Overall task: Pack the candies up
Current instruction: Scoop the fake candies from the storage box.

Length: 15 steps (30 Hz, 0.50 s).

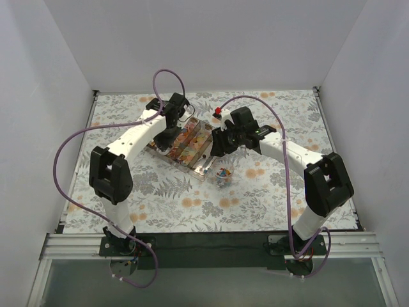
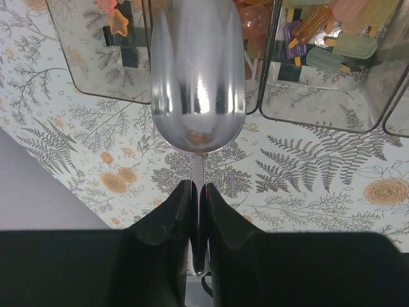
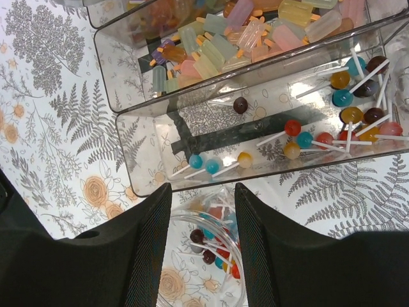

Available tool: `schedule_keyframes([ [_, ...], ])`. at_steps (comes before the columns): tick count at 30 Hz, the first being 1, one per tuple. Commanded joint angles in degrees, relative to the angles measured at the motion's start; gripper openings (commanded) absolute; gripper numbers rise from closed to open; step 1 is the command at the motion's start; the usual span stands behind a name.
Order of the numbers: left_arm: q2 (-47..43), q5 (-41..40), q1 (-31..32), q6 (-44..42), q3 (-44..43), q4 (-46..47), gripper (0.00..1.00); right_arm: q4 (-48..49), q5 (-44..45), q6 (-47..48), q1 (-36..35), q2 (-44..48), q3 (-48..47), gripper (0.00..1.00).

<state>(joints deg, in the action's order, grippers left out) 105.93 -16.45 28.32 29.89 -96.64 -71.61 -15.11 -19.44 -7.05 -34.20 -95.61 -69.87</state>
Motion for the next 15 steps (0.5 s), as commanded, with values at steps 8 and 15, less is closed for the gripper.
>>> schedule_keyframes([
  [8,6.04,2.38,0.25,-1.32,-6.36,-0.46,0.0,0.7,-0.25,0.72,0.09,0.43,-0.09,0.51],
  [15,10.35,4.58,0.25,-2.12,-9.88,0.24,0.0,0.7,-0.42,0.54,0.01,0.43,0.43,0.5],
])
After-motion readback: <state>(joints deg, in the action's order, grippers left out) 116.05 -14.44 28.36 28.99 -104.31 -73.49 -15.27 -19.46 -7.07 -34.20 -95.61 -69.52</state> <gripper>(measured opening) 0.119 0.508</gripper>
